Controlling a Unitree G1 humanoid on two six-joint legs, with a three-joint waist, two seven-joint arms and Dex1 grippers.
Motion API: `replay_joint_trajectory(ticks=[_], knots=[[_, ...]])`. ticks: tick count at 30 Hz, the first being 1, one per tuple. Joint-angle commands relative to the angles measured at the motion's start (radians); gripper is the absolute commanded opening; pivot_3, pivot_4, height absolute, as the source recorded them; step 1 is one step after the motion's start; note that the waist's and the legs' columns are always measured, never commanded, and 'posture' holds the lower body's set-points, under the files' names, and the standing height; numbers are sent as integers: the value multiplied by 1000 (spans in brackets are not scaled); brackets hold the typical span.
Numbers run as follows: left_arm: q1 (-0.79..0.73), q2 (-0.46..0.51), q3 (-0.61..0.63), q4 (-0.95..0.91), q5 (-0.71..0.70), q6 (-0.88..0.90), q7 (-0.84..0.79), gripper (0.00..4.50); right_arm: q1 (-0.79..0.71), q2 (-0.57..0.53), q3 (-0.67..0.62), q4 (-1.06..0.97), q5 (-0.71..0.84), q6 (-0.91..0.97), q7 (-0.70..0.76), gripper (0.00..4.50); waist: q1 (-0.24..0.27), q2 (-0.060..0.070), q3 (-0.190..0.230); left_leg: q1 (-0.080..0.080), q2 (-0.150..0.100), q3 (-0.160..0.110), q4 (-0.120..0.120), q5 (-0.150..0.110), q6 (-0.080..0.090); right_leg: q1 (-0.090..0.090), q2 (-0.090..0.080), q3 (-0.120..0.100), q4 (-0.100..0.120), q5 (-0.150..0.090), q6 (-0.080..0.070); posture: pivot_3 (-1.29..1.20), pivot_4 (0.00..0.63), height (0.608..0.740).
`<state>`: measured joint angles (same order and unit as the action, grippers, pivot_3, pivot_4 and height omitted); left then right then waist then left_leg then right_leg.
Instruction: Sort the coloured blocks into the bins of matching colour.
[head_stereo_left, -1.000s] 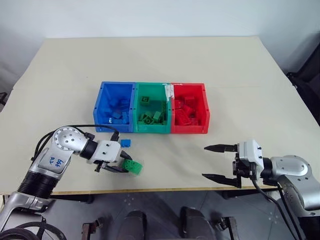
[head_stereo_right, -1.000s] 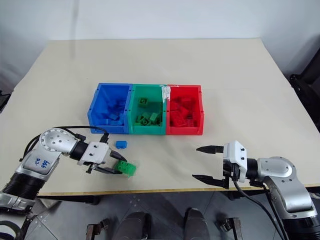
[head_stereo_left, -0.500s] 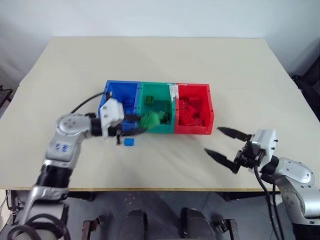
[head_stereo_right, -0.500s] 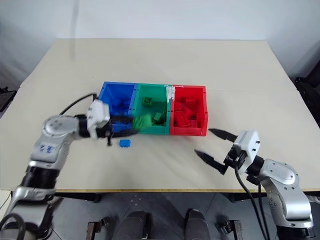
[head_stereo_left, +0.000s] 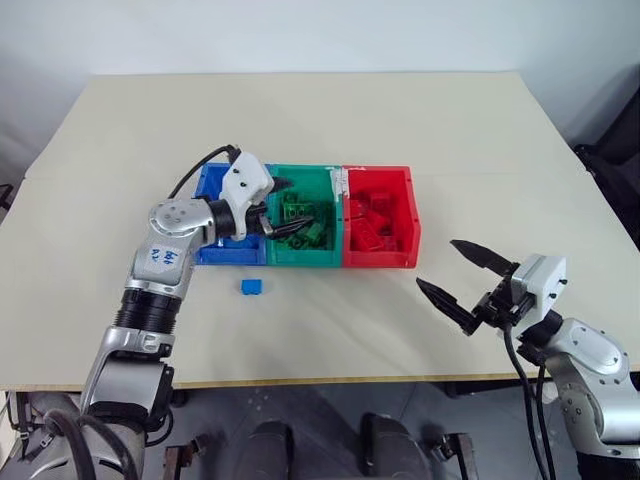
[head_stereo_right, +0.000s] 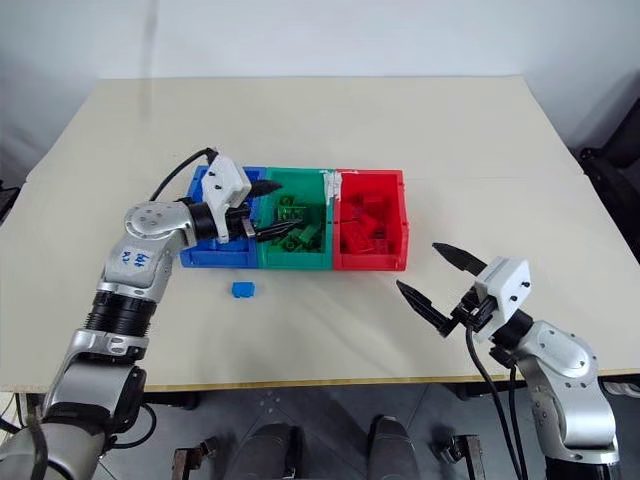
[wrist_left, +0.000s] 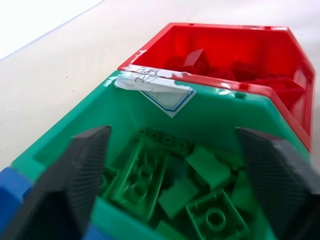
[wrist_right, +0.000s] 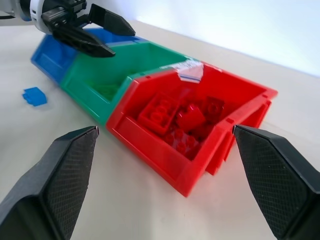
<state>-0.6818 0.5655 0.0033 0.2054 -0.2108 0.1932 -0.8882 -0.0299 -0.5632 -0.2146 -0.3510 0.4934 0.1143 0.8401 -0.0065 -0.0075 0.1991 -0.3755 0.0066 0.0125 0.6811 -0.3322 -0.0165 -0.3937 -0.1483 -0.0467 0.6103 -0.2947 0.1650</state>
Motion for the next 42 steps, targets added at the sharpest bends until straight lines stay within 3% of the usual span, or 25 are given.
replay_joint_trajectory(ticks=[1,7,10,15,20,23,26,36,39,42], knots=[[143,96,154,-152,-104,-3,-56,4435,-59,-35,37,11,26,8,75,4500,-14,0,0,0,1,1,-1,0,0,0,0,0,0,0,0,0,150,740],[413,181,339,-302,-210,-19,-112,4435,-153,-81,125,95,18,5,233,4500,7,0,0,0,3,-1,1,-1,-1,1,1,-3,0,-1,-1,0,150,740],[691,227,531,-323,-198,-55,-149,4435,-267,-87,217,172,14,14,365,4500,-11,0,0,2,5,1,1,-3,-1,1,1,-2,-1,0,-2,0,150,740],[851,238,543,-388,-154,-51,-103,4435,-364,-74,265,259,-3,-8,450,4500,4,0,1,2,6,0,0,-4,-2,1,2,-5,0,-2,-5,0,150,740],[839,208,463,-438,-117,-63,-44,4435,-367,-76,258,280,-5,-16,462,4500,19,0,0,2,6,0,1,-4,-2,2,2,-4,0,-1,-5,0,150,740],[754,167,326,-471,-93,-25,5,4435,-320,-97,232,272,-7,-16,455,4500,26,0,0,2,6,0,1,-5,-3,2,2,-4,0,-1,-5,0,150,740],[654,128,195,-424,-23,-8,50,4435,-260,-121,200,260,-16,-29,440,4500,32,-1,0,2,5,0,1,-5,-3,2,2,-5,0,-1,-5,0,150,740],[451,69,17,-237,58,70,95,4435,-111,-124,129,146,-11,-16,333,4500,24,-1,0,2,6,2,1,-5,-3,1,3,-4,1,-1,-4,0,150,740],[445,67,9,-233,42,63,71,3838,-104,-122,133,136,-11,-13,312,4500,28,-1,-1,3,6,2,2,-5,-3,2,3,-4,1,-1,-4,0,150,740],[449,76,8,-233,35,57,54,2950,-106,-121,139,138,-14,-16,299,4500,30,-1,-1,3,6,2,2,-5,-3,2,3,-4,1,-1,-4,0,150,740]])
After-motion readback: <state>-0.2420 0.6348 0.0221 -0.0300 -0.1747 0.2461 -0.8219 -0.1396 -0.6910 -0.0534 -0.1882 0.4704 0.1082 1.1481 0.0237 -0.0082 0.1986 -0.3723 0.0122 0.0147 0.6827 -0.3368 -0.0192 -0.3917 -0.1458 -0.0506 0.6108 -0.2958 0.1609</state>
